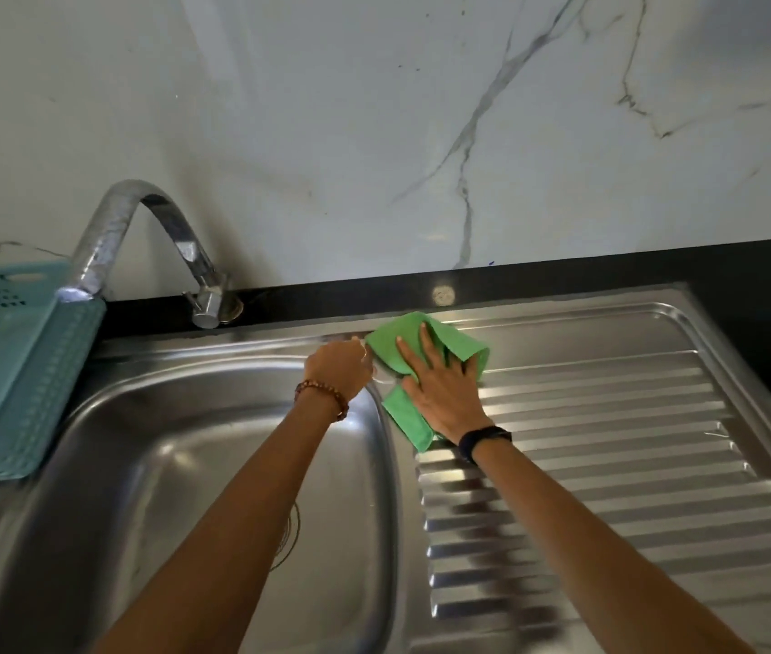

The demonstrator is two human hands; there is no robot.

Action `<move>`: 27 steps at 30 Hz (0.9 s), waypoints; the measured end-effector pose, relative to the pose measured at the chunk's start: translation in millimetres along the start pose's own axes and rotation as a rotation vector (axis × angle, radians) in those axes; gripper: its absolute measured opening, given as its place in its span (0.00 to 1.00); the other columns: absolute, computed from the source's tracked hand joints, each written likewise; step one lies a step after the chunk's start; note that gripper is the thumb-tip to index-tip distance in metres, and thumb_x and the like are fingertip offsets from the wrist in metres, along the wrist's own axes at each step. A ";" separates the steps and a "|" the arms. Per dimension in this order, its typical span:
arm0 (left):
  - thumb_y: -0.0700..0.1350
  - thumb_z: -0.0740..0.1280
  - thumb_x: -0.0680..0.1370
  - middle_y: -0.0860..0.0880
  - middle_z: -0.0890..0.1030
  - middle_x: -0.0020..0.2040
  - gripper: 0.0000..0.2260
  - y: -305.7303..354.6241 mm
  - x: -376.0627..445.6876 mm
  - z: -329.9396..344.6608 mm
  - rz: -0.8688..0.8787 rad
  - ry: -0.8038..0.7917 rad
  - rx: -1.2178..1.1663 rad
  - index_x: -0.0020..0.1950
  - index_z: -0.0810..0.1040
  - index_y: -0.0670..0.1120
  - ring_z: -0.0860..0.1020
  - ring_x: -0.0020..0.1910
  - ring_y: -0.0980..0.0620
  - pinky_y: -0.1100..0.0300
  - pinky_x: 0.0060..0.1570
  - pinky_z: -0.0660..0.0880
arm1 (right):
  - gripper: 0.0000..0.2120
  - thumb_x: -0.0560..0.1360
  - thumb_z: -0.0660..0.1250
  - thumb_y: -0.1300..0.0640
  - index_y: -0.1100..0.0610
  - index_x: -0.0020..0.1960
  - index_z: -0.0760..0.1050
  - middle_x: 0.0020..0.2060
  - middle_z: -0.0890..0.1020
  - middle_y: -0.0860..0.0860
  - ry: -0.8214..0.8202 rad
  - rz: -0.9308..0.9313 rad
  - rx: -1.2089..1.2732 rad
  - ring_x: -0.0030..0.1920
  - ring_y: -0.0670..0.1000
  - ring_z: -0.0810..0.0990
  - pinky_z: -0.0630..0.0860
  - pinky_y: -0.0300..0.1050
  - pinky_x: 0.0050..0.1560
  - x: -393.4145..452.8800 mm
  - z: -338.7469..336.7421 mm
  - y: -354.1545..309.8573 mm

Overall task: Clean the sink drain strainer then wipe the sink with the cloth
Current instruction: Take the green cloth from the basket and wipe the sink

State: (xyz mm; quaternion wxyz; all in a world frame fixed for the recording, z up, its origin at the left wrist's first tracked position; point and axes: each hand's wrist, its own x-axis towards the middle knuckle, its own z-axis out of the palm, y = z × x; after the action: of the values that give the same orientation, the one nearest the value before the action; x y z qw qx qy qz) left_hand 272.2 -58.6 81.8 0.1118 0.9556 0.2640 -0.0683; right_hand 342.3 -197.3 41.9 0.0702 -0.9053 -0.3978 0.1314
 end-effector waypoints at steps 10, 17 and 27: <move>0.46 0.55 0.81 0.43 0.70 0.70 0.17 110.7 -16.2 25.2 0.046 0.169 -0.028 0.68 0.69 0.45 0.72 0.66 0.45 0.47 0.66 0.69 | 0.25 0.80 0.52 0.51 0.54 0.75 0.54 0.77 0.51 0.50 0.056 -0.007 0.151 0.75 0.53 0.58 0.57 0.59 0.71 -18.0 -30.4 108.5; 0.60 0.55 0.77 0.49 0.48 0.78 0.28 218.6 -12.4 54.9 0.234 -0.091 -0.122 0.75 0.51 0.55 0.48 0.77 0.47 0.43 0.74 0.47 | 0.25 0.81 0.49 0.52 0.56 0.76 0.50 0.77 0.47 0.54 0.090 0.192 0.061 0.76 0.59 0.49 0.48 0.58 0.74 -47.6 -72.6 279.7; 0.62 0.58 0.75 0.50 0.53 0.77 0.29 253.7 -15.7 64.0 0.161 -0.140 -0.048 0.74 0.57 0.56 0.50 0.76 0.45 0.39 0.72 0.52 | 0.25 0.81 0.49 0.52 0.59 0.76 0.51 0.76 0.54 0.57 0.126 0.263 0.115 0.76 0.55 0.52 0.47 0.54 0.77 -122.4 -59.3 271.9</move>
State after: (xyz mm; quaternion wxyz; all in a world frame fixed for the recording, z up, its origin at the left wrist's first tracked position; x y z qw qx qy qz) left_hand 386.1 -294.3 68.0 0.1577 0.9637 0.1793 -0.1194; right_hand 471.1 -472.2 57.9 0.1292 -0.9504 -0.2626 0.1050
